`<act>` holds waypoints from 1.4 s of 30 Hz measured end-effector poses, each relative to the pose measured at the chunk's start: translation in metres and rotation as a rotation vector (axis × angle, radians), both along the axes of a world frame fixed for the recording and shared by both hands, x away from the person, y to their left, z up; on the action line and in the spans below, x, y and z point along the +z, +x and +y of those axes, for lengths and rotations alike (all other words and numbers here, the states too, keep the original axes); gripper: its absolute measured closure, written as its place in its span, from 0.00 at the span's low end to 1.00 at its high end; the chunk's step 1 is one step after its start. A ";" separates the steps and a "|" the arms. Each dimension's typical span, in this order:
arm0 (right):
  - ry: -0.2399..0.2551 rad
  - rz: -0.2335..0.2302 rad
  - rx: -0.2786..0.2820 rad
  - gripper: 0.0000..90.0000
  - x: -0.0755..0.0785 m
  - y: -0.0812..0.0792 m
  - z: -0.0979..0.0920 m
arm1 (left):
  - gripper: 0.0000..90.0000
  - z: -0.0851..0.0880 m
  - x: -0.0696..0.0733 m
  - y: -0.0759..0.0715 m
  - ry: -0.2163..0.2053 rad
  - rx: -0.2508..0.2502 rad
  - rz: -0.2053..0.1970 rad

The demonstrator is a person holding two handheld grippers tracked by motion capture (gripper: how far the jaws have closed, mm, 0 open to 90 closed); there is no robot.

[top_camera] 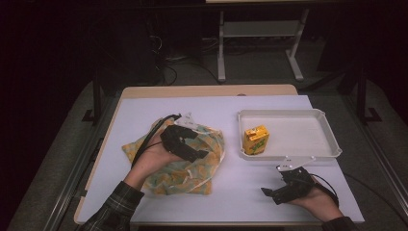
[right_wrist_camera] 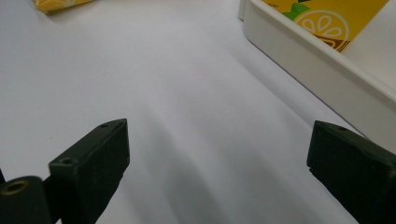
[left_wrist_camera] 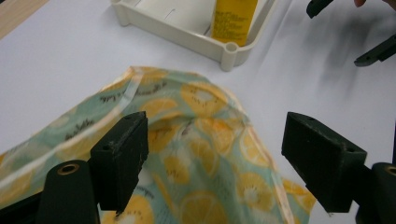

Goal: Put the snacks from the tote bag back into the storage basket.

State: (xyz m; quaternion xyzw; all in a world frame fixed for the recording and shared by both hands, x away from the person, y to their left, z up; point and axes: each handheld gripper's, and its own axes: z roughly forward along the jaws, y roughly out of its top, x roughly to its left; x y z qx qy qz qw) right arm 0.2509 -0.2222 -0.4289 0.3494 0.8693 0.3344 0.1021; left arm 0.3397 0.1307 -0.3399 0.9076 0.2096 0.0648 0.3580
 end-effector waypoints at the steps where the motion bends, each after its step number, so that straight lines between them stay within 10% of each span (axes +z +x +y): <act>1: 0.000 0.000 0.000 0.06 0.000 0.000 0.000 | 0.25 0.004 -0.001 -0.001 -0.001 0.003 -0.005; 42: 0.002 0.000 0.005 0.07 -0.001 0.000 0.000 | 0.21 0.138 -0.036 -0.063 -0.048 0.223 -0.067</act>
